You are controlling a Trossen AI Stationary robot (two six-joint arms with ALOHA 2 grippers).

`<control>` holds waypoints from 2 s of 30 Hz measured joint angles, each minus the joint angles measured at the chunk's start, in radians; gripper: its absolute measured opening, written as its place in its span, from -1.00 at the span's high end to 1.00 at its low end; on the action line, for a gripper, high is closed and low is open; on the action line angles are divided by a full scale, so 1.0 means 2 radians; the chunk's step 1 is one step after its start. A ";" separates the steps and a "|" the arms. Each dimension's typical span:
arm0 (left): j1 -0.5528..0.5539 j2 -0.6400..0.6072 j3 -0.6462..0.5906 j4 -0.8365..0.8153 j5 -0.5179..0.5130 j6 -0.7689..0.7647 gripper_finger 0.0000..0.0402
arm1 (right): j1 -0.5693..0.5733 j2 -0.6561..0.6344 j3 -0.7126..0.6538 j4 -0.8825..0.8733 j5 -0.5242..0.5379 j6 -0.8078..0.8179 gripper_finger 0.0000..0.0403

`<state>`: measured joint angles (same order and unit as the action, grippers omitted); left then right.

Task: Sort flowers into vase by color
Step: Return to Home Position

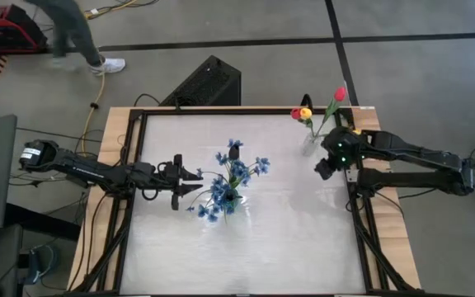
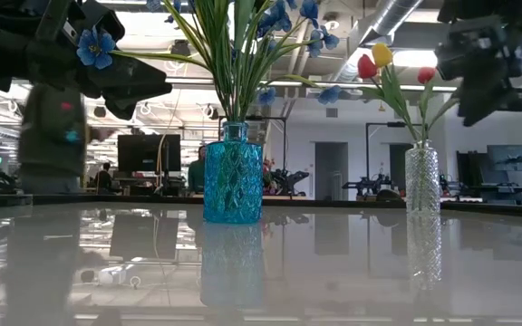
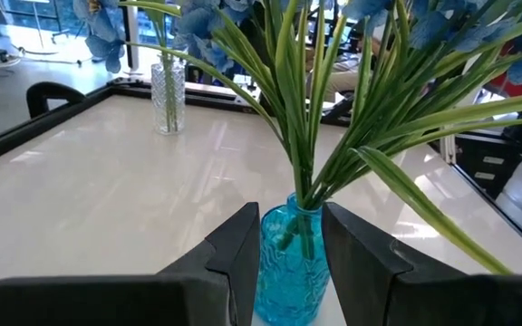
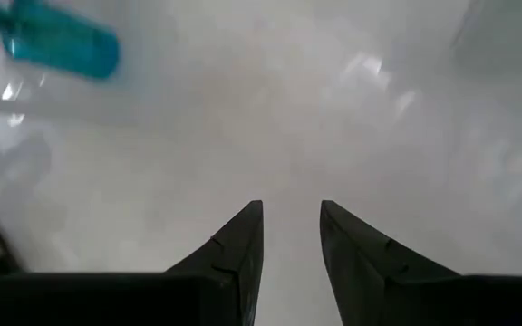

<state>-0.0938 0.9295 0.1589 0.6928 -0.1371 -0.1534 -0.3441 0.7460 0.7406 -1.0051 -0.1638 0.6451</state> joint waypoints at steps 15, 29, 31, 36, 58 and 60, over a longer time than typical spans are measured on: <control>0.000 0.000 0.000 -0.004 0.004 0.001 0.45 | 0.056 0.000 0.000 0.071 -0.122 0.013 0.32; 0.000 0.000 0.000 -0.027 0.009 0.021 0.45 | 0.262 -0.037 -0.067 0.332 0.122 -0.110 0.32; 0.000 0.000 0.000 -0.029 0.009 0.027 0.45 | 0.280 -0.035 -0.096 0.386 0.141 -0.135 0.33; 0.000 0.000 0.000 -0.036 0.009 0.030 0.45 | 0.295 -0.037 -0.164 0.484 0.151 -0.152 0.39; 0.000 0.000 0.000 -0.018 0.008 0.055 0.45 | 0.226 -0.030 -0.349 0.678 0.173 -0.183 0.62; 0.000 0.000 0.000 -0.018 0.009 0.056 0.45 | 0.220 -0.030 -0.361 0.677 0.173 -0.191 0.64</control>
<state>-0.0938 0.9298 0.1593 0.6567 -0.1201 -0.0414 0.0960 0.6857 0.0193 0.3496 0.1830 0.2629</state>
